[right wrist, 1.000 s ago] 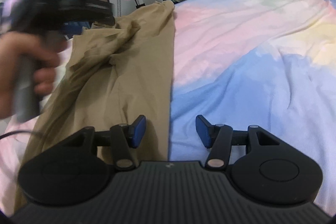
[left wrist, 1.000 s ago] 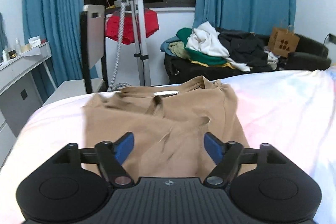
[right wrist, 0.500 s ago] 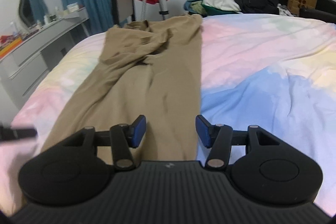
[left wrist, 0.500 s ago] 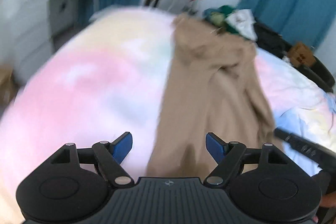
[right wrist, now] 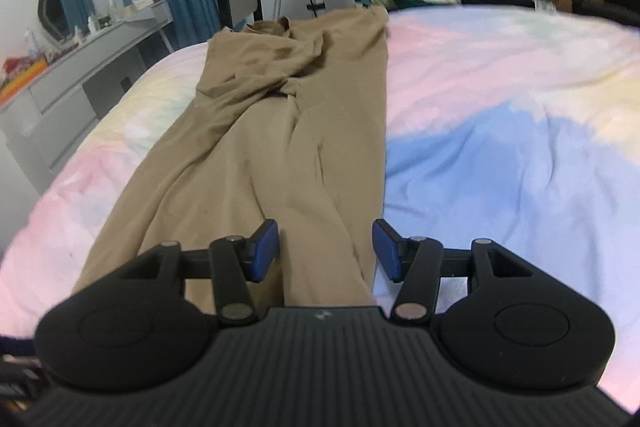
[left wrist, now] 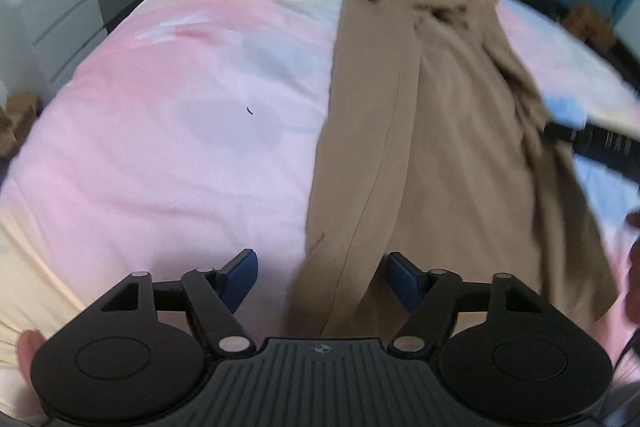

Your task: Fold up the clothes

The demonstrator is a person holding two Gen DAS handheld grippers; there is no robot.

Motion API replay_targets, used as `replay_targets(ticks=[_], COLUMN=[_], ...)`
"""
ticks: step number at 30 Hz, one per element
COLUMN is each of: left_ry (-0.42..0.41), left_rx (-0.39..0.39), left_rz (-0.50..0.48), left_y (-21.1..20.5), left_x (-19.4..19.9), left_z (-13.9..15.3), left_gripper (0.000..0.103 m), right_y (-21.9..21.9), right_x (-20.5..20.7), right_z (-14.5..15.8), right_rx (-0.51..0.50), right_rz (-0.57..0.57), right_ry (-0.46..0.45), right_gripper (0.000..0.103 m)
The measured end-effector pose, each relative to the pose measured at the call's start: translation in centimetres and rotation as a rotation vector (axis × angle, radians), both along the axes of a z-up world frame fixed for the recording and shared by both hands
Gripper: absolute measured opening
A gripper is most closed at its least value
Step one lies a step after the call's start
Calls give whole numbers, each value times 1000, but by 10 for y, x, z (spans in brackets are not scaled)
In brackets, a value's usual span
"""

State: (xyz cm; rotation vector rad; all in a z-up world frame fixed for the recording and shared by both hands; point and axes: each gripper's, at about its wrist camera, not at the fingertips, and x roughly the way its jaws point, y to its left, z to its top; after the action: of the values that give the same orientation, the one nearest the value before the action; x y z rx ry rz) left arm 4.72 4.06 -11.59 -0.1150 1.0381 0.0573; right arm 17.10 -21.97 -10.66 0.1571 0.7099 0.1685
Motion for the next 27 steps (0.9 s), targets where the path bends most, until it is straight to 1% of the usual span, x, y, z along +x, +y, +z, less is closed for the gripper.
replay_targets(ticks=[2, 3, 4, 5, 6, 7, 10, 13, 16, 17, 19, 21, 23, 24, 25, 26, 27], left_ry=[1, -1, -7, -16, -27, -42, -103, -147, -161, -157, -119, -71, -64, -68, -75, -89, -126], left_rx=[73, 99, 118, 128, 139, 151, 208, 216, 204, 209, 217, 190, 153, 132, 110, 88, 66], left_rz=[-32, -48, -62, -74, -88, -106, -191, -280, -351, -370, -399, -408, -411, -412, -415, -419, -420], left_y=[-10, -15, -18, -21, -24, -29, -49, -72, -97, -104, -115, -117, -112, -109, -105, -101, -96], left_x=[-4, -6, -9, -11, -14, -17, -31, -39, -37, -35, -26, -17, -15, -15, -17, -22, -27], left_z=[1, 2, 3, 6, 10, 14, 31, 50, 61, 58, 44, 26, 17, 15, 15, 20, 27], left_gripper=[59, 49, 35, 26, 10, 6, 6, 5, 6, 6, 6, 8, 13, 20, 35, 43, 54], right_y=[-3, -4, -5, -6, -7, -9, -15, -22, -27, -28, -29, -31, -32, -33, -34, -35, -36], right_x=[2, 2, 2, 2, 1, 1, 1, 1, 1, 2, 3, 4, 4, 4, 4, 5, 5], right_z=[-1, -1, -1, 0, 0, 1, 3, 5, 5, 5, 4, 2, 1, 0, 0, 0, -1], right_rx=[23, 29, 30, 31, 37, 46, 69, 100, 121, 125, 129, 133, 142, 147, 151, 156, 162], right_rz=[-4, -5, -8, -11, -14, -18, -36, -52, -64, -68, -65, -61, -40, -34, -27, -13, 1], right_ry=[13, 14, 14, 13, 14, 15, 19, 24, 29, 31, 42, 53, 65, 67, 69, 77, 85], right_gripper=[55, 55, 55, 55, 55, 55, 55, 55, 55, 55, 55, 55, 55, 55, 55, 55, 55])
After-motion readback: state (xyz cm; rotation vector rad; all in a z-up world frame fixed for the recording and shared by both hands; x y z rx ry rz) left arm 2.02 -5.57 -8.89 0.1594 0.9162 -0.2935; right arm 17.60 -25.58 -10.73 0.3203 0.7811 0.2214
